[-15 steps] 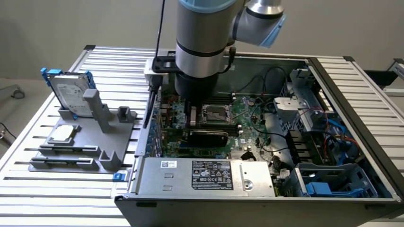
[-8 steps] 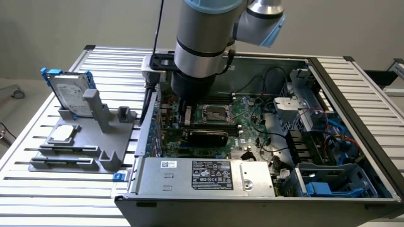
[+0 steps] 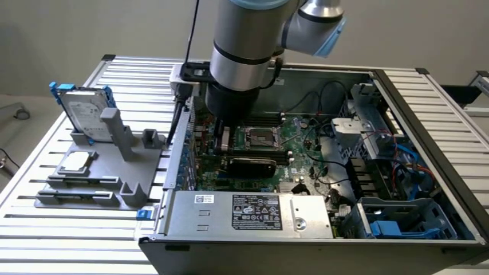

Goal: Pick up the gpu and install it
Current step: 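Press down on the gpu until it lock into place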

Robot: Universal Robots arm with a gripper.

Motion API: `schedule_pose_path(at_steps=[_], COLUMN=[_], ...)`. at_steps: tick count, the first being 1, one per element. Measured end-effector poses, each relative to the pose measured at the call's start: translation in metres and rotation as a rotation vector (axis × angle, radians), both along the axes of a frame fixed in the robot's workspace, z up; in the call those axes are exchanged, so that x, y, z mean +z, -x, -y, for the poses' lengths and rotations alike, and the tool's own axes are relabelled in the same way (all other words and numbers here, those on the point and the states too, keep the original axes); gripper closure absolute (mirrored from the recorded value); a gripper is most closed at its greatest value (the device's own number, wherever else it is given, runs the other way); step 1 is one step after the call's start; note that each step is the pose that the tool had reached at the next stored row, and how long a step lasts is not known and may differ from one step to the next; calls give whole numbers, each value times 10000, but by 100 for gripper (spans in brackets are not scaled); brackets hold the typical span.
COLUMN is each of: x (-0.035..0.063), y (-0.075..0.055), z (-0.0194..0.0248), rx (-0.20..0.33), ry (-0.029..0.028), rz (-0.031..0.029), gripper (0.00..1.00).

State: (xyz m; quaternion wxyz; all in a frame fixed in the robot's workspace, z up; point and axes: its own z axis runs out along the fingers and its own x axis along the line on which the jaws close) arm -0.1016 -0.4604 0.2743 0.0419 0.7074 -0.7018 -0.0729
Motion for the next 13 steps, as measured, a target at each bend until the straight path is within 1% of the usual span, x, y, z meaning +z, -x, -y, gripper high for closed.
schedule_pose_path(at_steps=[1,2,5,6,7,8,13], x=[7,16,41,44,45,45,46], y=[2,3,5,7,11,17,52], z=[-12,-24,-53,-61,-61,-61,-62], rx=[0,-1,0,0,1,3,4], ry=[68,123,263,314,338,346,358], rz=[-7,-12,-35,-57,-94,-139,-373], gripper=[89,89,89,89,89,89,89])
